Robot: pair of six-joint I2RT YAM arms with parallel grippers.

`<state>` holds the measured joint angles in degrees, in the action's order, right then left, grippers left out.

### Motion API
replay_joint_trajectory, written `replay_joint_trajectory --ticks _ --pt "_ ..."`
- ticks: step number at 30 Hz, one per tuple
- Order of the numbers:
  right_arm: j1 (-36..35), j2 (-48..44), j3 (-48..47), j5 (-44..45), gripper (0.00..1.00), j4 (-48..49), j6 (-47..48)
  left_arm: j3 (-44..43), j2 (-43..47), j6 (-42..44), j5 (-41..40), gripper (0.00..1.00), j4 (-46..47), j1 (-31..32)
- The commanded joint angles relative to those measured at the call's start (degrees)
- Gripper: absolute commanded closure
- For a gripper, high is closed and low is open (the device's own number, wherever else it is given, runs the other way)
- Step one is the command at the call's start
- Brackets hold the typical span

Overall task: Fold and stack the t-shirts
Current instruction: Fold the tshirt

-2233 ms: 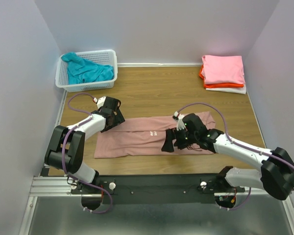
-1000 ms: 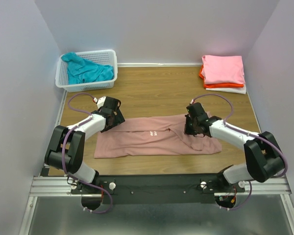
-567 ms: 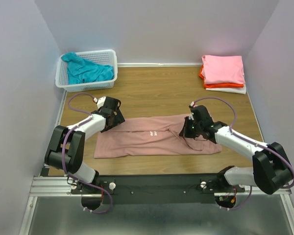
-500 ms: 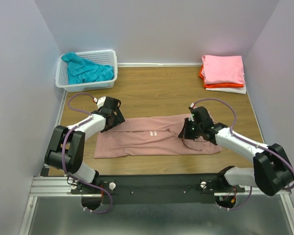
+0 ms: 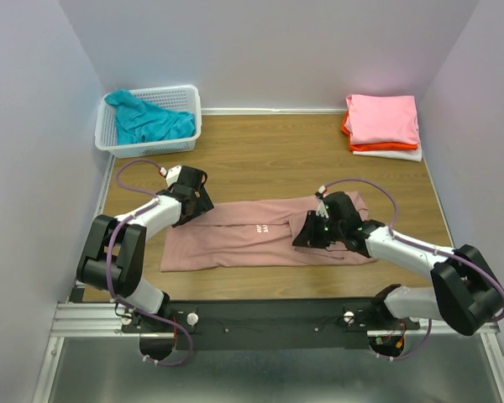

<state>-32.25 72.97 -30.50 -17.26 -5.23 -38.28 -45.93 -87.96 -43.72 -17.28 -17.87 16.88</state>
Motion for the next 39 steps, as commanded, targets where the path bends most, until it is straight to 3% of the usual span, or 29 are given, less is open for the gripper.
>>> replay_joint_trajectory --ticks 1,6,8,10,19,24,27,32,39 --pt "-1.58 -0.54 0.71 -3.04 0.68 2.95 -0.31 1.63 -1.25 0.04 -1.88 0.02 -1.64 -0.45" --pt "-2.29 -3.0 1.58 -7.7 0.54 2.86 4.26 1.55 -1.33 0.04 -3.02 0.02 -2.08 -0.45" --pt "-2.29 -4.15 1.93 -7.62 0.36 2.69 4.53 1.28 -1.33 0.04 -3.11 0.02 -2.35 -0.45" --pt "-2.29 -6.51 1.85 -3.78 0.0 1.9 3.14 0.67 -1.07 -0.22 -3.37 0.02 -3.13 -0.45" --pt "-1.59 -12.67 -1.58 20.91 0.0 -11.18 -2.85 -5.73 4.19 -0.31 -5.84 0.02 -8.14 -0.45" --pt "-0.62 -16.71 -0.44 25.69 0.0 -15.42 -6.27 -7.68 7.98 0.39 -2.77 0.02 -8.76 0.34" --pt "0.17 -16.37 0.61 25.43 0.0 -16.73 -7.15 -7.33 9.04 2.76 0.66 0.02 -7.45 4.2" --pt "1.66 -12.51 1.59 27.0 0.0 -17.0 -8.47 -5.31 6.85 6.01 3.9 0.02 -6.13 15.96" --pt "4.74 -3.55 -1.66 31.92 0.0 -16.56 -6.54 0.66 2.63 5.67 9.71 0.02 -1.39 22.05"
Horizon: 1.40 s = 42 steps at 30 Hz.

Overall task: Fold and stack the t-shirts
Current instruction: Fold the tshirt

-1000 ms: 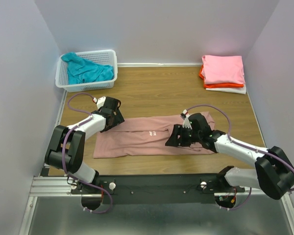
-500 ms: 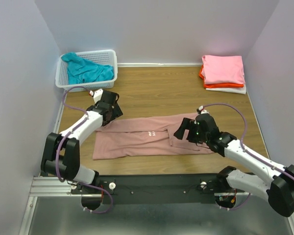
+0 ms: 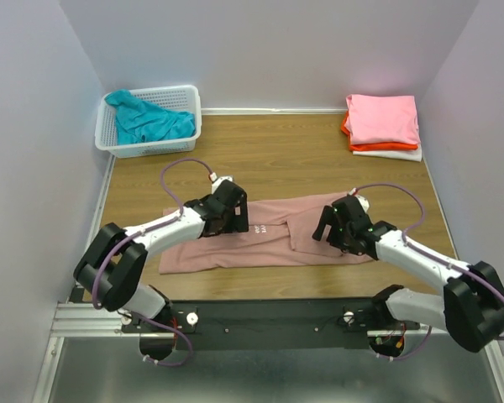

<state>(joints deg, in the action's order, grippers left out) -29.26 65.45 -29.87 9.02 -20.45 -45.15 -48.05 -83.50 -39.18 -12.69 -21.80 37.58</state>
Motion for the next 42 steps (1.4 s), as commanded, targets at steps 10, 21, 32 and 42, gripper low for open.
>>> replay_joint_trajectory --ticks 10,21,32,42 --pt "8.68 26.96 -15.54 0.04 0.0 5.5 6.91 5.51 -6.85 0.77 14.51 0.02 10.72 5.22" --pt "10.89 58.37 -53.25 -13.4 0.0 6.74 21.49 1.74 -8.69 -3.71 21.38 0.02 13.98 11.2" --pt "10.89 86.5 -93.68 -26.4 0.0 -4.33 24.06 -5.11 -14.49 -3.36 23.49 0.02 13.63 11.55" --pt "10.97 92.85 -105.39 -28.79 0.0 -5.48 21.77 -9.95 -15.73 -3.71 23.85 0.02 13.1 14.8"
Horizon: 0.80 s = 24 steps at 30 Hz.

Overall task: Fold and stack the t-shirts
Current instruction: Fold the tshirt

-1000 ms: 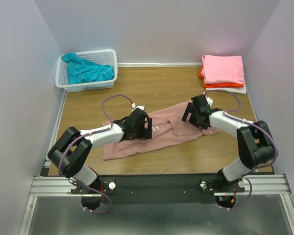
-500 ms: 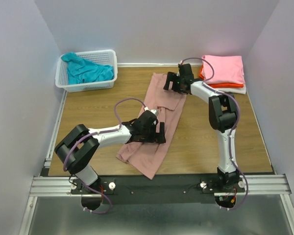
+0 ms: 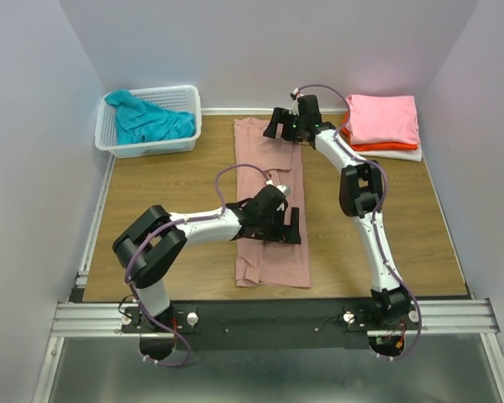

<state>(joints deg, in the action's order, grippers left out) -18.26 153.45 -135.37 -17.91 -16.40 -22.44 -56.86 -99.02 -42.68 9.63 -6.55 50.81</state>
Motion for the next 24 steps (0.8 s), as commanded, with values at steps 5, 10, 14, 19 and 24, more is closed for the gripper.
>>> replay_joint_trajectory --ticks 5,10,14,19,24 --pt "-0.02 -1.12 0.11 -3.09 0.0 -9.61 0.81 -4.38 3.56 0.22 -3.46 0.02 -5.13 2.54" --pt "-0.11 -14.19 4.66 -3.1 0.0 -9.52 2.92 -4.76 11.19 0.49 -8.31 0.02 -8.04 3.42" --pt "-0.02 -24.84 14.23 2.51 0.0 -9.52 4.32 -0.45 18.59 -1.96 -15.06 0.02 -12.16 3.42" --pt "-0.2 -39.08 33.73 8.42 0.0 -9.35 3.45 8.15 30.27 -11.27 -25.44 0.02 -21.83 2.99" --pt "-0.99 -56.19 60.76 3.97 0.0 -6.98 -1.2 19.23 40.3 -20.24 -24.93 0.01 -28.78 0.53"
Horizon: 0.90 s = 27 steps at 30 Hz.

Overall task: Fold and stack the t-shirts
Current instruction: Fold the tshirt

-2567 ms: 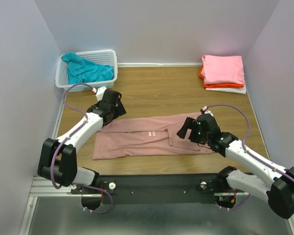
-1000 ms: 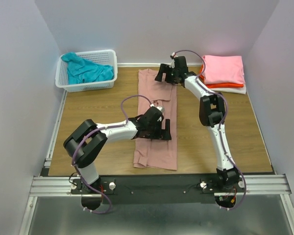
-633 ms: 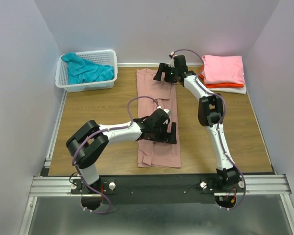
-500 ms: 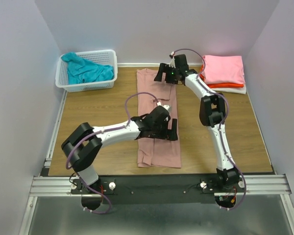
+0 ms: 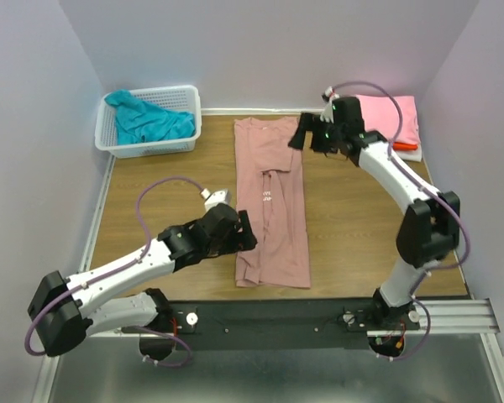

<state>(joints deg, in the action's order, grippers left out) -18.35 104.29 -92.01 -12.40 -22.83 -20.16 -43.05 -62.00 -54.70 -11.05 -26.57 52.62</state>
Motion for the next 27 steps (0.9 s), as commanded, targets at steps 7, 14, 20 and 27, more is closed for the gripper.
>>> replay_joint_trajectory --ticks 7,14,20,27 --pt "-2.13 -24.82 39.78 -6.84 0.0 6.13 -10.77 17.19 11.89 -11.83 4.72 0.14 -3.76 -1.47" --pt "-5.81 -31.34 51.83 -17.64 0.0 5.69 -10.77 22.39 14.81 -10.34 12.44 0.32 5.2 -1.21" --pt "-11.17 -32.83 58.34 -18.36 0.0 4.29 -12.7 23.36 9.8 -9.03 13.51 0.4 8.8 -0.77" --pt "-14.78 -35.64 62.56 -15.72 0.0 3.85 -16.49 23.8 6.02 -8.85 14.74 0.53 13.91 -0.24"
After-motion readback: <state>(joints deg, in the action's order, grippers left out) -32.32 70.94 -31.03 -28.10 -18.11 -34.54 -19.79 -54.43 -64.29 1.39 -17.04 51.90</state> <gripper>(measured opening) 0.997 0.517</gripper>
